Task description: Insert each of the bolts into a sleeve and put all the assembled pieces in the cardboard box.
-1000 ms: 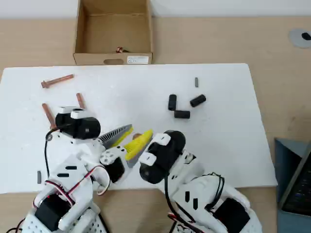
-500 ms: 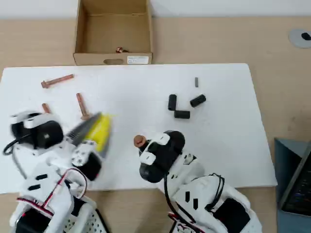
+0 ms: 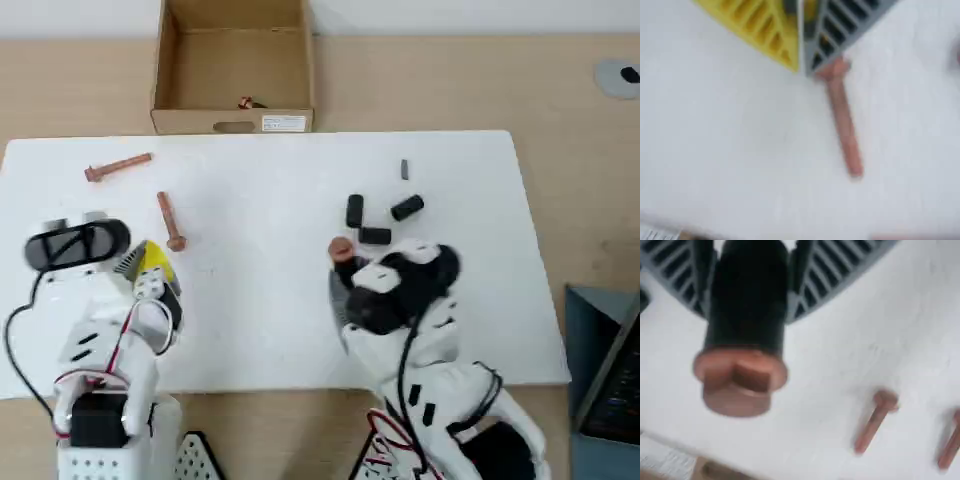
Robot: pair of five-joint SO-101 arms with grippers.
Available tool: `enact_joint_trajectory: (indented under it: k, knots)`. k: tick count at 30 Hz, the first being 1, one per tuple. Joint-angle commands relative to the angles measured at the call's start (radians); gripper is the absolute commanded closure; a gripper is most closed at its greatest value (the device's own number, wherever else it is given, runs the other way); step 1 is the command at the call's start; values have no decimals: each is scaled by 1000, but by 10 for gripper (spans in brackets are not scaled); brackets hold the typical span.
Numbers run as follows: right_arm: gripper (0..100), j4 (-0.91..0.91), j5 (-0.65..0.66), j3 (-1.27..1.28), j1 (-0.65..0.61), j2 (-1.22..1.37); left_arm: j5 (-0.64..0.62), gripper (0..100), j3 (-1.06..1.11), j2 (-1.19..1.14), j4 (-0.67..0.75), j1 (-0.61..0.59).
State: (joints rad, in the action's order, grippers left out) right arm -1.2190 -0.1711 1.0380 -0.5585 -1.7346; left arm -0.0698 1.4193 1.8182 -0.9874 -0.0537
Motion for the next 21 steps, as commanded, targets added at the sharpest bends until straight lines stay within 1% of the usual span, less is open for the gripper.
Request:
enact_joint_trajectory:
  k: [1, 7, 11, 15, 17, 19, 21]
  knots:
    - [989, 29, -11, -200, 35, 185, 12, 998, 95, 7, 74, -17]
    - [989, 126, -5, -453, 38, 524, 12, 998, 212, 7, 173, -14]
    - [989, 219, 5, -561, 39, 745, 34, 998, 275, 4, 180, -18]
    - [989, 385, 92, -621, 71, 951, 75, 998, 275, 4, 160, -23]
    - [989, 470, 132, -654, 90, 1050, 74, 998, 275, 2, 150, -21]
    - [989, 542, 178, -697, 93, 1156, 71, 995, 275, 4, 97, -14]
    - [989, 595, 219, -750, 97, 1262, 68, 995, 275, 5, 89, -14]
